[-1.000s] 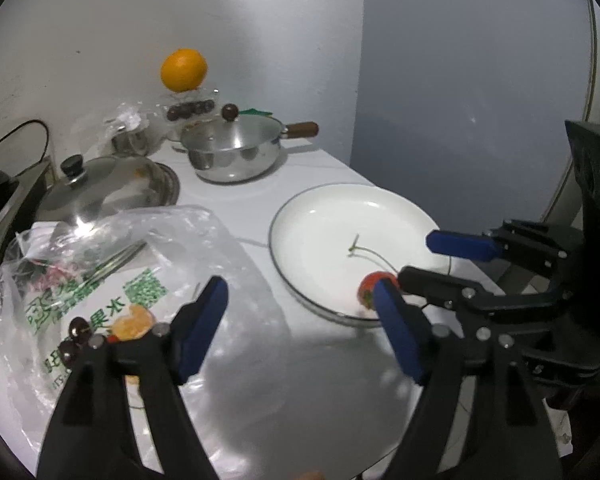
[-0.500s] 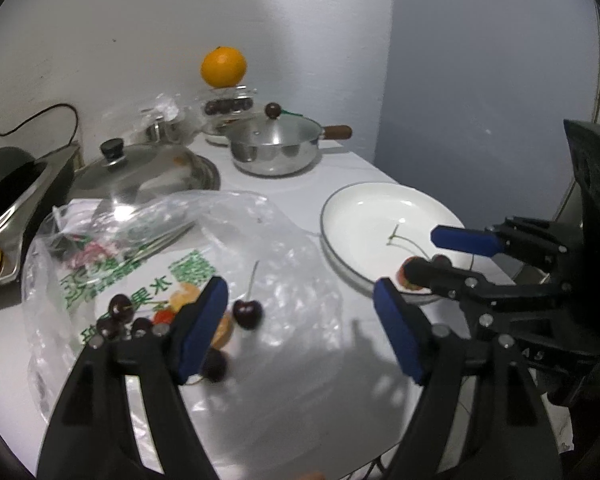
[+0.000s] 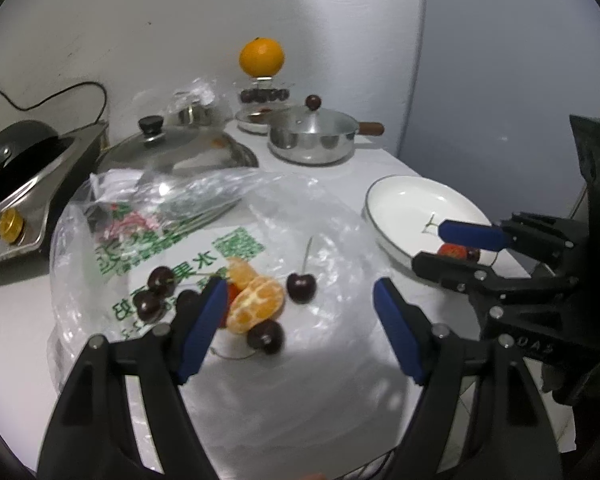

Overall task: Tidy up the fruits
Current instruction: 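Move both open tools back to the fruit on the plastic bag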

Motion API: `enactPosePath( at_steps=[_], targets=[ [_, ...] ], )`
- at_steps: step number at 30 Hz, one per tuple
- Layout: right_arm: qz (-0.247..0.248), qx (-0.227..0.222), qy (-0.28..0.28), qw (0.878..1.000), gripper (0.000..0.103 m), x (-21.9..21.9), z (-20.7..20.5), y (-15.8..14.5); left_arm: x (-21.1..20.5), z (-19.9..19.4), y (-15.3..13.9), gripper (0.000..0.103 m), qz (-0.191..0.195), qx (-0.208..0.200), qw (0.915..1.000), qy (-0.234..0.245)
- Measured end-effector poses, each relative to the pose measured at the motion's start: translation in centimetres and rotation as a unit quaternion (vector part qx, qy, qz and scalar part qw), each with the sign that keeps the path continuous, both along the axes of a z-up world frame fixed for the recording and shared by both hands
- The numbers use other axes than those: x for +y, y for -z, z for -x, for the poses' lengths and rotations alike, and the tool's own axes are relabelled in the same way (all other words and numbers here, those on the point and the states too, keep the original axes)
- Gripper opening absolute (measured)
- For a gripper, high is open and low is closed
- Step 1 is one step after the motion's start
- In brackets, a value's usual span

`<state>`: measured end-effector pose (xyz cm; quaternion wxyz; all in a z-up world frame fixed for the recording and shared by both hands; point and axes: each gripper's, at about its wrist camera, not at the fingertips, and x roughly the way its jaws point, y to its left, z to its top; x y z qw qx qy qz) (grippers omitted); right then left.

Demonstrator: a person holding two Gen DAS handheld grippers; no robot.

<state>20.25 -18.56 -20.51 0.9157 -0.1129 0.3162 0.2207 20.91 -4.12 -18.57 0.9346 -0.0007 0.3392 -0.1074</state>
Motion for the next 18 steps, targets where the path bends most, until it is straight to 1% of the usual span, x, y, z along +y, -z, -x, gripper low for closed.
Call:
enactPosePath(
  at_steps=[12, 18],
  targets=[
    [0.007, 0.011, -0.022, 1.0, 0.043, 2.8, -0.8, 0.8, 2.4, -0.2, 2.6, 0.076, 0.007, 0.03, 0.9993, -0.022],
    [0.011, 0.018, -0.035, 0.999, 0.043, 4.0, -1.6, 1.5, 2.8, -0.6, 4.2, 0.076, 0.021, 0.055, 0.9978, -0.029]
  ],
)
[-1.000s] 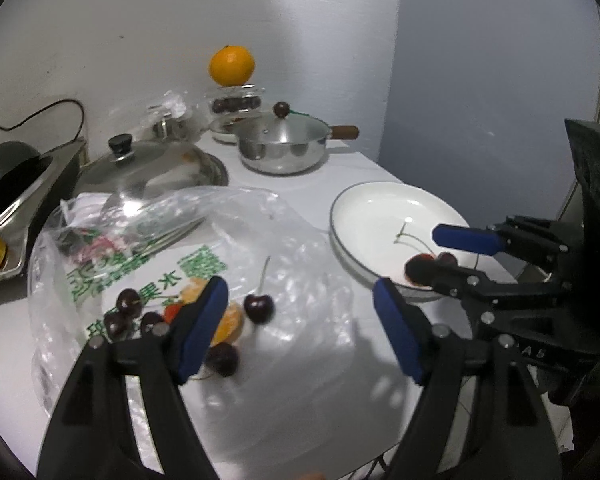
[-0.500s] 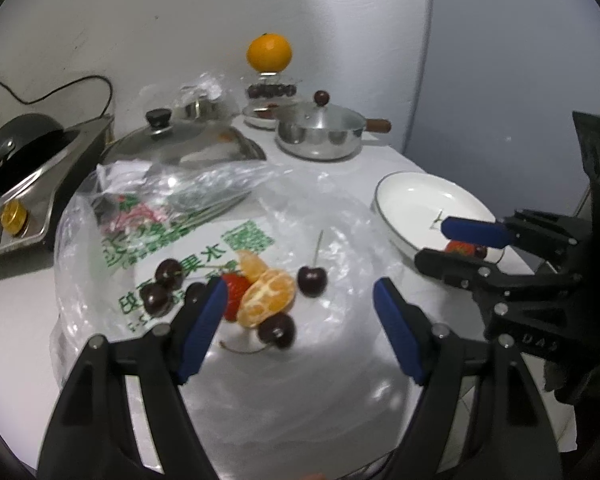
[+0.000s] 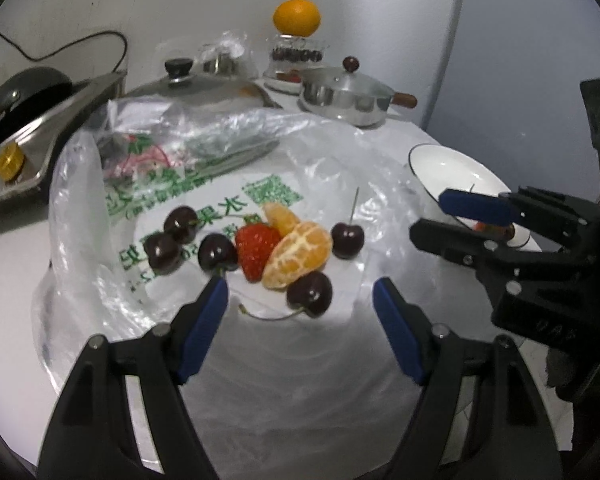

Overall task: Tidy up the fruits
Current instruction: 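Move both open tools back to the fruit on the plastic bag, then grasp a cherry with the right tool while the left tool grasps another cherry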

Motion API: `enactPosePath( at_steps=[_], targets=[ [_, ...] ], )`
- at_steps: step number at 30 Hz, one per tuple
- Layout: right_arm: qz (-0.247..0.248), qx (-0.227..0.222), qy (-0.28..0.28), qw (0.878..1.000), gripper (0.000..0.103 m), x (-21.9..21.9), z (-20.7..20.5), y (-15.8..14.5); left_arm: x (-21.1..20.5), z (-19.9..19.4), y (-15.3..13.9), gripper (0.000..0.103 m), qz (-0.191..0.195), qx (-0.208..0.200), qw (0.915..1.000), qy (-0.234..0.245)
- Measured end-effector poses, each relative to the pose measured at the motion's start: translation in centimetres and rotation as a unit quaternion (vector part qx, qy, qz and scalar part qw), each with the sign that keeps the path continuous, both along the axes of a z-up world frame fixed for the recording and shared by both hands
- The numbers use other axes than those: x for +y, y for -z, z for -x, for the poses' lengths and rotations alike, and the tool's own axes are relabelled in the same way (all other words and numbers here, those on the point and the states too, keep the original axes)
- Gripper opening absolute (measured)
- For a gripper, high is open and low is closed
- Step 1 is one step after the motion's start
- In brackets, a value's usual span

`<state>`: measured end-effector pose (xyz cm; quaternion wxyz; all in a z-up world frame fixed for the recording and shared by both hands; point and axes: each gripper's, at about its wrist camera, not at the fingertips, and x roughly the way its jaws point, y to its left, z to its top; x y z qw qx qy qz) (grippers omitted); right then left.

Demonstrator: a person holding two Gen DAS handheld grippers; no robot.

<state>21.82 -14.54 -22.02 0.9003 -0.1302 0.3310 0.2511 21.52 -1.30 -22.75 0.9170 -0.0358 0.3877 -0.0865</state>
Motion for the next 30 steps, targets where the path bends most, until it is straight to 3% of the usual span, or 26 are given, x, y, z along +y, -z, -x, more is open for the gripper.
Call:
enactPosePath(
  at_steps=[6, 11, 23, 25, 30],
  targets=[
    [-0.001, 0.005, -0.011, 1.0, 0.043, 0.5, -1.0, 0.5, -0.1, -0.5, 0.7, 0.075, 0.006, 0.009, 0.9999, 0.001],
    [-0.005, 0.01, -0.02, 1.0, 0.043, 0.7, -1.5, 0.7, -0.2, -1.0, 0.8, 0.063, 0.008, 0.013, 0.9999, -0.002],
    [-0.004, 0.025, -0.043, 0.999, 0.041, 1.8, -2.6, 1.8, 0.2, -1.7, 2.0, 0.055, 0.022, 0.042, 0.9988, -0.012],
    [-0.002, 0.03, -0.043, 0.999, 0.039, 2.0, -2.9, 2.1, 0.0, -1.7, 2.2, 0.048, 0.02, 0.043, 0.9988, -0.009],
    [-0.002, 0.041, -0.043, 0.998, 0.037, 2.2, -3.5, 2.6, 0.2, -1.7, 2.2, 0.045, 0.023, 0.045, 0.9987, -0.009]
  ],
)
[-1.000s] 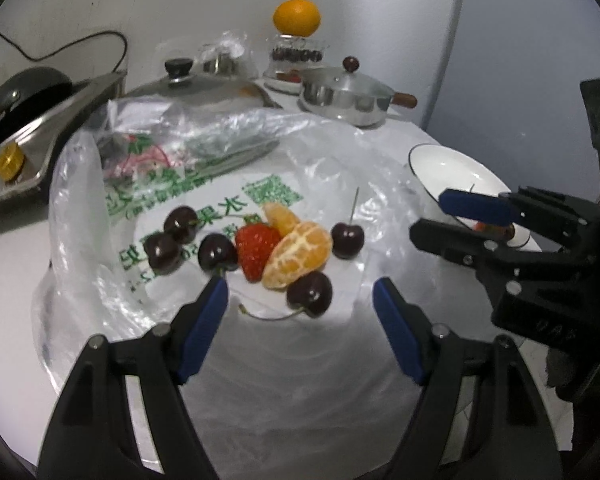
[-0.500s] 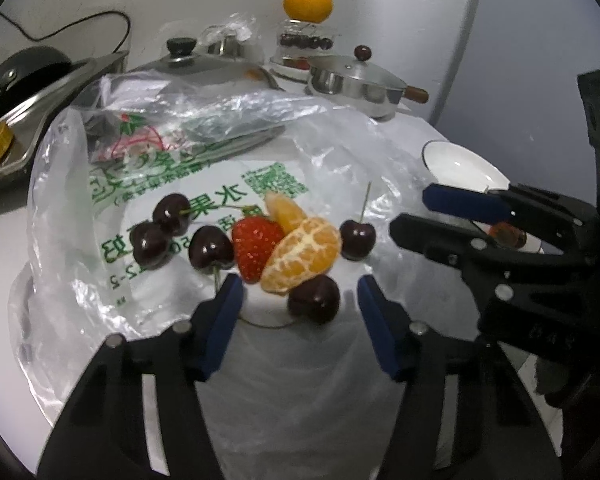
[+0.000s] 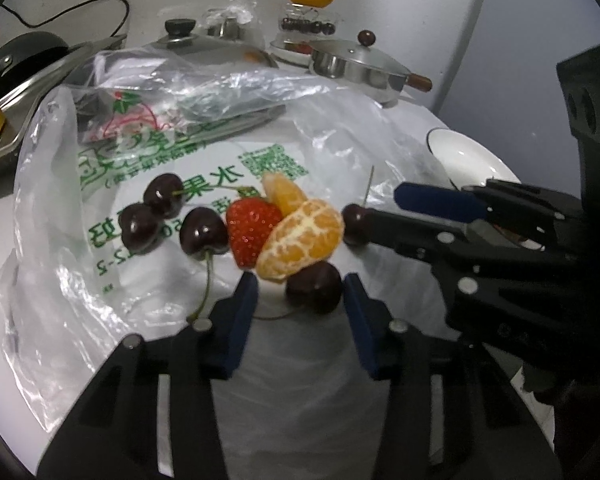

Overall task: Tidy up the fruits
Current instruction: 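Grasp a cherry with the right tool while the left tool grasps another cherry, then lift both held cherries and carry them toward the white plate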

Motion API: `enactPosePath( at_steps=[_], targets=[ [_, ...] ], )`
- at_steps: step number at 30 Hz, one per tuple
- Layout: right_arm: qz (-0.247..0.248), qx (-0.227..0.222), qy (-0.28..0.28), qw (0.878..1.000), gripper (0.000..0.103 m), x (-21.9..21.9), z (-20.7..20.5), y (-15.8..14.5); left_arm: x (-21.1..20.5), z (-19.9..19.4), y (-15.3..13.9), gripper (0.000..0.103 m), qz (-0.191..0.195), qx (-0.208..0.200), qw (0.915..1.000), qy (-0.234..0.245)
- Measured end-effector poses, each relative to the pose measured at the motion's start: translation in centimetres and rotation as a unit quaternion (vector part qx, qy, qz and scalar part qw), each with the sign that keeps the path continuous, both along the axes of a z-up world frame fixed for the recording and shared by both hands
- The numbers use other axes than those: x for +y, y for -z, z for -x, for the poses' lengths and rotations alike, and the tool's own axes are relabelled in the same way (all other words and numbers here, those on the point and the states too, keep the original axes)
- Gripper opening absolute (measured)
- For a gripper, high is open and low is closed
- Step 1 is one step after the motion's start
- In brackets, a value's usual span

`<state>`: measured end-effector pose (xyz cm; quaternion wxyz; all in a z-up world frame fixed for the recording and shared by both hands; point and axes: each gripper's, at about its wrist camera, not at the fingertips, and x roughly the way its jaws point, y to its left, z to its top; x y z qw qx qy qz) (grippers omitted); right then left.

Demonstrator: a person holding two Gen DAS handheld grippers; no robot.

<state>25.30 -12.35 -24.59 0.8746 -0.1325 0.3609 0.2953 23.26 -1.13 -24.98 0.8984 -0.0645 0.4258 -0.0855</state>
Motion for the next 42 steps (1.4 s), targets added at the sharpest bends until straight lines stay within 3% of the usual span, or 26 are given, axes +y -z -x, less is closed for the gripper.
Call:
enactPosePath(
  at_steps=[14, 17, 42],
  targets=[
    [0.0, 0.041, -0.002, 0.999, 0.034, 0.6, -1.4, 1.2, -0.4, -0.1, -0.1, 0.033, 0.003, -0.003, 0.9998, 0.018],
    [0.01, 0.037, -0.001, 0.999, 0.029, 0.8, -1.4, 1.4, -0.4, -0.1, -0.2, 0.031, 0.003, -0.005, 0.9998, 0.021],
    [0.005, 0.003, 0.005, 1.0, 0.028, 0.4, 0.9, -0.8, -0.3, 1.9, -2.0, 0.03, 0.005, -0.029, 0.9993, 0.024]
  ],
)
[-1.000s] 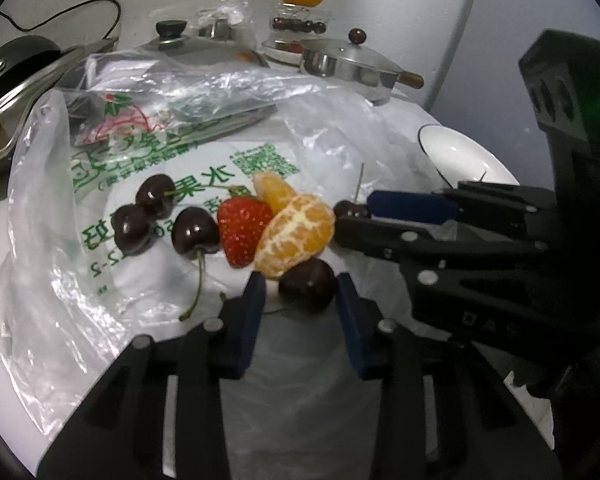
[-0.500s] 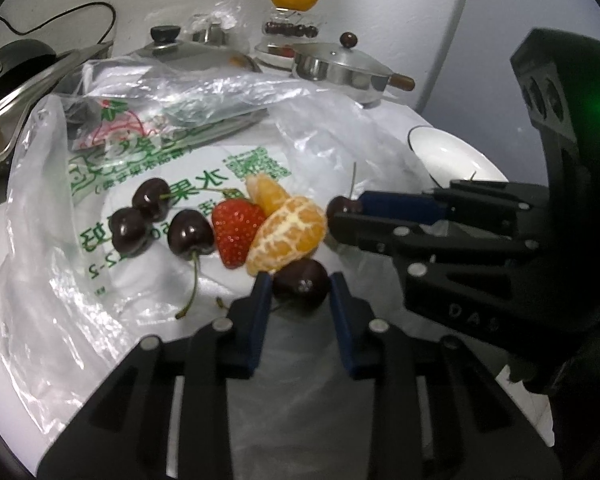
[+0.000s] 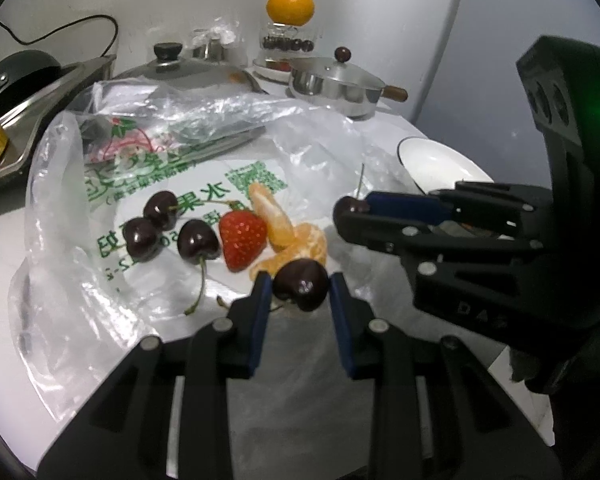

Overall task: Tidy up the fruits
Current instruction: 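Lift both held cherries and carry them toward the white plate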

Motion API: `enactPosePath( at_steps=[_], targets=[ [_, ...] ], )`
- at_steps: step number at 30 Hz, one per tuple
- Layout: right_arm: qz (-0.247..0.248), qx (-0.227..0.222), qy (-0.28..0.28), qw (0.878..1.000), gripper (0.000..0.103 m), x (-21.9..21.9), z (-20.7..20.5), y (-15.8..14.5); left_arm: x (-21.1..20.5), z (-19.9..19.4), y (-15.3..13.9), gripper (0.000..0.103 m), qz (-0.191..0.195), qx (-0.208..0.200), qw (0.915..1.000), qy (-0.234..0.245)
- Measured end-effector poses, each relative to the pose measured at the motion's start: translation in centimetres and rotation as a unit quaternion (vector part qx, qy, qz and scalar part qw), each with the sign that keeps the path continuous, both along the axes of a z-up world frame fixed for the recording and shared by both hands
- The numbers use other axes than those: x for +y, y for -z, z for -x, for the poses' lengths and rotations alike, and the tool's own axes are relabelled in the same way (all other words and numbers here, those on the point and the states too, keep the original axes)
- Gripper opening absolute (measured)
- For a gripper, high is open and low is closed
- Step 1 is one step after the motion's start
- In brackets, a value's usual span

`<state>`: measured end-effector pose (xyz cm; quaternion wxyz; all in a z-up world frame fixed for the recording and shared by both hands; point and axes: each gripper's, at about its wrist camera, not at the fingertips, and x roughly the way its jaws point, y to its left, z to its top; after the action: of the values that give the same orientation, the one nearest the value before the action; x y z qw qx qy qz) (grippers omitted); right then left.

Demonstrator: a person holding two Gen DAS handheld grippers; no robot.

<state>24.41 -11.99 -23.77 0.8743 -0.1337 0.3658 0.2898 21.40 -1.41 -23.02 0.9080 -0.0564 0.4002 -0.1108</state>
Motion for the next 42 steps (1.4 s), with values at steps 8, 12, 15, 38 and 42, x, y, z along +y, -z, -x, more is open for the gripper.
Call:
enactPosePath(
  at_steps=[8, 12, 15, 38, 42],
  targets=[
    [-0.005, -0.013, 0.003, 1.0, 0.029, -0.5, 0.8, -1.0, -0.1, 0.5, -0.9, 0.03, -0.005, -0.011, 0.9999, -0.002],
    [-0.009, -0.02, 0.008, 1.0, 0.029, -1.1, 1.3, -1.6, -0.5, 0.6, -1.4, 0.03, -0.008, -0.018, 0.9998, 0.0],
    [-0.012, -0.025, 0.011, 1.0, 0.029, -1.6, 1.5, -2.0, -0.8, 0.7, -1.8, 0.03, -0.011, -0.022, 0.9997, 0.004],
    [-0.033, -0.039, 0.051, 0.997, 0.029, -7.7, 2.0, -3.5, -5.5, -0.5, -3.6, 0.03, -0.03, -0.034, 0.9985, 0.03],
    [-0.037, -0.04, 0.06, 0.997, 0.029, -9.0, 1.9, -3.6, -6.6, -0.9, -3.7, 0.031, -0.033, -0.035, 0.9982, 0.036]
  ],
)
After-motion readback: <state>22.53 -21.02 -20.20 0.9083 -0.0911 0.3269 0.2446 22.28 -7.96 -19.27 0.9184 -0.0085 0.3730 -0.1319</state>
